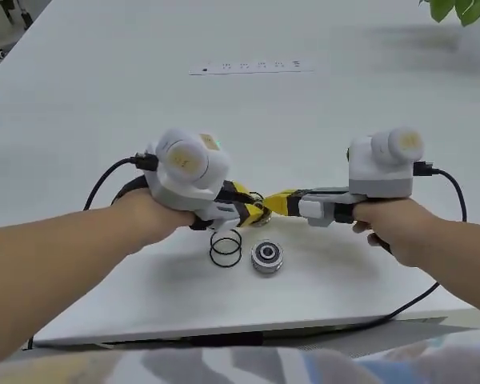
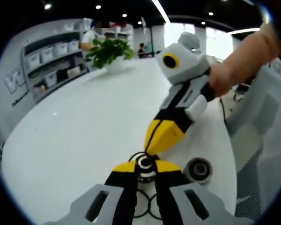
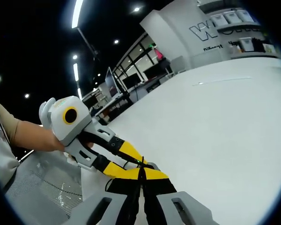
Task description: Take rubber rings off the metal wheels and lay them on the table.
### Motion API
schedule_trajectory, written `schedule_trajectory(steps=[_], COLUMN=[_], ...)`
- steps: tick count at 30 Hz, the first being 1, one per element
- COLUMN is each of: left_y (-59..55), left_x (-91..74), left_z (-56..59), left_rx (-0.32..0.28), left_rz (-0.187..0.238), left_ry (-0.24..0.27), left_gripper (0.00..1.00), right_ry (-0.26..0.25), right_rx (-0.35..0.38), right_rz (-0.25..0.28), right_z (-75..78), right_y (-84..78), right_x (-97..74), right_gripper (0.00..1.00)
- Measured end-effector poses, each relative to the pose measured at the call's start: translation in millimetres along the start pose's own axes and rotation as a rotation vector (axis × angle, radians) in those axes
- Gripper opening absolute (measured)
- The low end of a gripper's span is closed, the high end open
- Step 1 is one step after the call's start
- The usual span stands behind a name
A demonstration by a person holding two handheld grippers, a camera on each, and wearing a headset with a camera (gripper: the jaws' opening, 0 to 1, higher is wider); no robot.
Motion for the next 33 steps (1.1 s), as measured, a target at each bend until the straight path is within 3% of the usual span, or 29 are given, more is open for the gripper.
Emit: schedule_trajectory(steps=[9, 23, 33], left_y=[7.5, 13.1, 9.4], left_x=[-14.4, -53.6, -80.0], left_z=[-2.3, -4.8, -6.8], left_rx=[-0.007, -0.026, -0.063], left_rz=[0.037, 0.102, 0.133], left_ry=[-0.009, -0.006, 0.020], left_gripper=[0.21, 0.38, 0.51], right_ry=[0.013, 0.046, 0.064], right_rx=[0.001, -0.002, -0.010], right_rz=[0.004, 0.014, 0.012], right_z=[-5.4, -19.8, -29.1], right_y=[3.2, 11.6, 16.9], right_x=[0.4, -3.2, -3.8], right_gripper=[0.00, 0.00, 0.00])
Point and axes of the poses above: the centre of the closed fingertips' face, and the gripper's own axes: x roughly forward along the fingers, z roughly to its right, y roughly out of its top, the point moved 1 cm from there along -x, roughly backward along the fingers, and after that the axes turned 15 degrees about x, right-handed, at the moved point
